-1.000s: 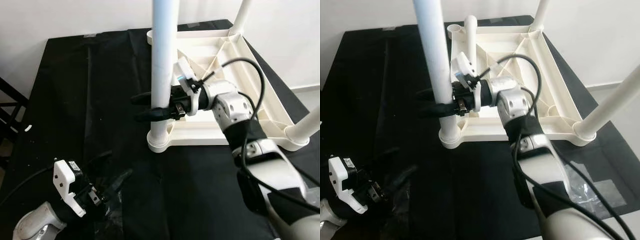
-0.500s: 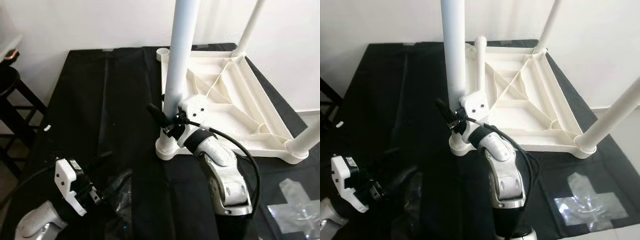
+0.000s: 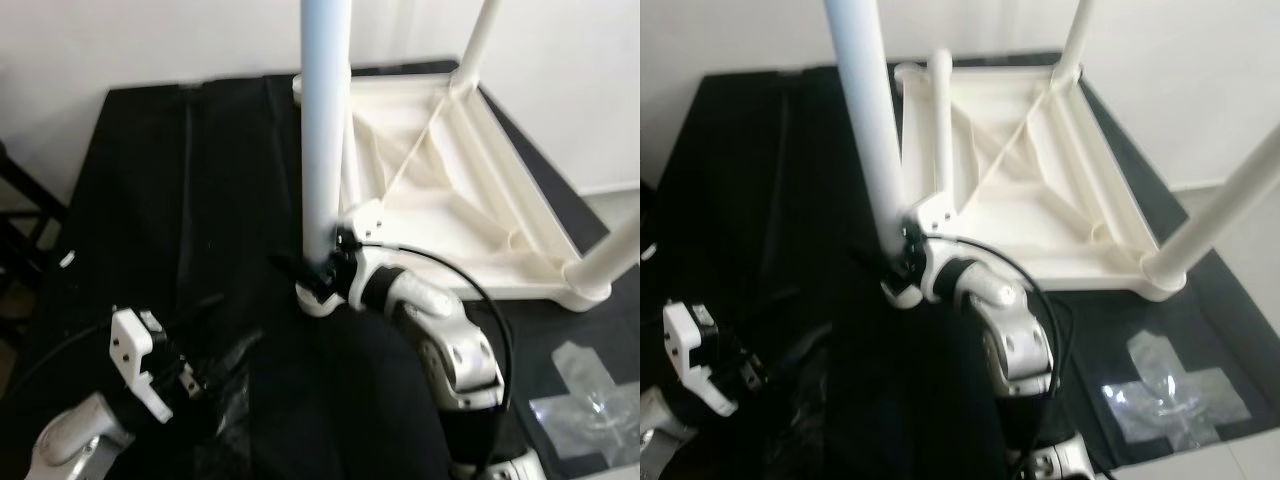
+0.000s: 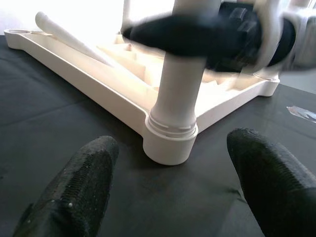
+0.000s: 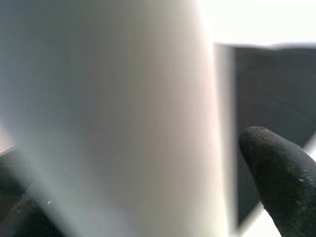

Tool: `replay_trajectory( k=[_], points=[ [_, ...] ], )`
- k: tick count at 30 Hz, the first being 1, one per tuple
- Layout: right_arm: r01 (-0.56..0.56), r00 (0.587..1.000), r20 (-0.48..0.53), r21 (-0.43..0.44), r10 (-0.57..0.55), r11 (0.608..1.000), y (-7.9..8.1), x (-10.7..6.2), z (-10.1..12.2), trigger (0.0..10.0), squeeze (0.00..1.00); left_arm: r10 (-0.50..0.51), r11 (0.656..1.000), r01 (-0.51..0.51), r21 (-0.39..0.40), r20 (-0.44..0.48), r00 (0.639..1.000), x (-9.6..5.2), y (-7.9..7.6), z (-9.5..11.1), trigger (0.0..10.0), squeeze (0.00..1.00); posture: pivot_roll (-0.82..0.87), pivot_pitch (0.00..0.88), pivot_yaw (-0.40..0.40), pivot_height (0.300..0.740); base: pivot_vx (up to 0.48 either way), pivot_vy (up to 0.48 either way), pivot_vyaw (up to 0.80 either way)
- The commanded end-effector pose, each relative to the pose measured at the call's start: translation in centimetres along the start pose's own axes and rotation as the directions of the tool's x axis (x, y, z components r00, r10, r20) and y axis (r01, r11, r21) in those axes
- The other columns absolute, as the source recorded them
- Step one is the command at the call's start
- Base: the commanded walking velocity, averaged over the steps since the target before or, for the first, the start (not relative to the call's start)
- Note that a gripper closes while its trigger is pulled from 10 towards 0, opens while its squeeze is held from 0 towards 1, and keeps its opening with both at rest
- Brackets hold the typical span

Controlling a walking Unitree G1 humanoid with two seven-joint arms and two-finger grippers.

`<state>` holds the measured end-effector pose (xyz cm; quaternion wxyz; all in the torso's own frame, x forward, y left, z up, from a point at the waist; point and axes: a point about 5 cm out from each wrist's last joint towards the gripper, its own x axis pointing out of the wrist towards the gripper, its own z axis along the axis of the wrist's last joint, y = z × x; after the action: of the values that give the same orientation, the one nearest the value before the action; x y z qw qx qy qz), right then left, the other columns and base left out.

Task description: Building children table

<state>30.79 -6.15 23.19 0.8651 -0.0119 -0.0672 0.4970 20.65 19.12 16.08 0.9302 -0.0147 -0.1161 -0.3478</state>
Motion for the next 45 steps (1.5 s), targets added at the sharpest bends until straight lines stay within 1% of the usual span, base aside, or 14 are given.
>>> replay_trajectory(
  k=[1, 2, 18, 19, 21, 22, 37, 38, 40, 41, 42, 43, 44, 45],
  points=[
    [-0.193, 0.981, 0.007, -0.039, 0.194, 0.980, 0.1, -0.3, 0.4, 10.0, 1.00, -0.001, 1.000, 0.001, -0.004, -0.018, 1.000, -0.3, -0.3, -0.2, 10.0, 0.00, -0.07, 0.242, -0.044, 0.740, 0.000, 0.000, 0.00],
    [-0.304, 0.953, -0.017, -0.092, 0.304, 0.948, -1.0, -0.5, 1.2, 10.0, 0.00, -0.002, 1.000, 0.002, -0.006, -0.015, 1.000, -0.3, -0.5, -0.2, 10.0, 0.00, -0.06, 0.249, -0.046, 0.740, 0.000, 0.000, 0.00],
    [-0.656, 0.753, -0.154, -0.112, 0.640, 0.746, -4.3, 0.9, 4.2, 10.0, 0.00, -0.004, 1.000, 0.004, -0.017, -0.023, 1.000, -1.0, -1.6, 0.4, 10.0, 0.00, 0.01, 0.301, -0.055, 0.740, 0.000, 0.000, 0.00],
    [-0.674, 0.737, -0.157, -0.102, 0.658, 0.731, -4.3, 1.2, 4.2, 4.7, 0.00, -0.005, 1.000, 0.004, -0.018, -0.026, 1.000, -1.1, -1.6, 0.4, 10.0, 0.00, 0.01, 0.307, -0.058, 0.740, 0.000, 0.000, 0.00],
    [-0.674, 0.737, -0.157, -0.102, 0.658, 0.731, -4.3, 1.2, 4.2, 4.7, 0.00, -0.005, 1.000, 0.004, -0.018, -0.026, 1.000, -1.1, -1.6, 0.4, 10.0, 0.00, 0.01, 0.307, -0.058, 0.740, 0.000, 0.000, 0.00],
    [-0.692, 0.719, -0.165, -0.089, 0.675, 0.716, -4.4, 1.3, 4.2, 0.0, 0.00, -0.004, 1.000, 0.003, -0.020, -0.027, 1.000, -1.1, -1.7, 0.4, 10.0, 0.00, 0.00, 0.308, -0.063, 0.740, 0.000, 0.000, 0.00],
    [-0.677, 0.735, -0.173, -0.134, 0.655, 0.724, -5.5, 1.1, 4.1, 0.0, 0.00, -0.006, 1.000, 0.005, -0.028, -0.032, 0.999, -0.9, -1.8, 0.1, 10.0, 0.00, -0.04, 0.275, -0.062, 0.740, 0.000, 0.000, 0.00],
    [-0.444, 0.894, -0.154, -0.172, 0.421, 0.880, -5.9, 0.7, 2.2, 0.0, 0.00, 0.000, 1.000, 0.000, -0.027, -0.026, 1.000, -0.8, -1.7, 0.0, 10.0, 0.00, -0.06, 0.269, -0.077, 0.740, 0.000, 0.000, 0.00],
    [-0.208, 0.974, -0.121, -0.143, 0.191, 0.968, -5.6, 0.7, 0.6, 0.0, 0.00, 0.003, 1.000, -0.003, -0.026, -0.023, 1.000, -0.7, -1.7, 0.0, 10.0, 0.00, -0.06, 0.268, -0.079, 0.740, 0.000, 0.000, 0.00],
    [-0.208, 0.974, -0.121, -0.143, 0.191, 0.968, -5.6, 0.7, 0.6, 0.0, 0.00, 0.003, 1.000, -0.003, -0.026, -0.023, 1.000, -0.7, -1.7, 0.0, 10.0, 0.00, -0.06, 0.268, -0.079, 0.740, 0.000, 0.000, 0.00],
    [0.172, 0.982, -0.051, -0.159, -0.182, 0.972, -5.5, 0.5, -0.6, 0.0, 0.00, 0.004, 1.000, -0.005, -0.025, -0.021, 1.000, -0.7, -1.5, 0.0, 10.0, 0.00, -0.07, 0.261, -0.075, 0.740, 0.000, 0.000, 0.00],
    [0.478, 0.877, -0.011, -0.102, -0.481, 0.873, -5.4, -0.6, -1.5, 0.0, 0.00, 0.005, 1.000, -0.006, -0.024, -0.020, 1.000, -0.8, -1.4, 0.0, 10.0, 0.00, -0.07, 0.261, -0.072, 0.740, 0.000, 0.000, 0.00],
    [0.478, 0.877, -0.011, -0.102, -0.481, 0.873, -5.4, -0.6, -1.5, 0.0, 0.00, 0.005, 1.000, -0.006, -0.024, -0.020, 1.000, -0.8, -1.4, 0.0, 10.0, 0.00, -0.07, 0.261, -0.072, 0.740, 0.000, 0.000, 0.00],
    [0.508, 0.856, -0.080, -0.062, -0.511, 0.859, -0.1, -1.6, -4.8, 0.0, 0.00, 0.006, 1.000, -0.006, -0.022, -0.017, 1.000, -0.5, -1.0, 0.0, 10.0, 0.00, -0.08, 0.256, -0.043, 0.740, 0.000, 0.000, 0.00]
  ],
)
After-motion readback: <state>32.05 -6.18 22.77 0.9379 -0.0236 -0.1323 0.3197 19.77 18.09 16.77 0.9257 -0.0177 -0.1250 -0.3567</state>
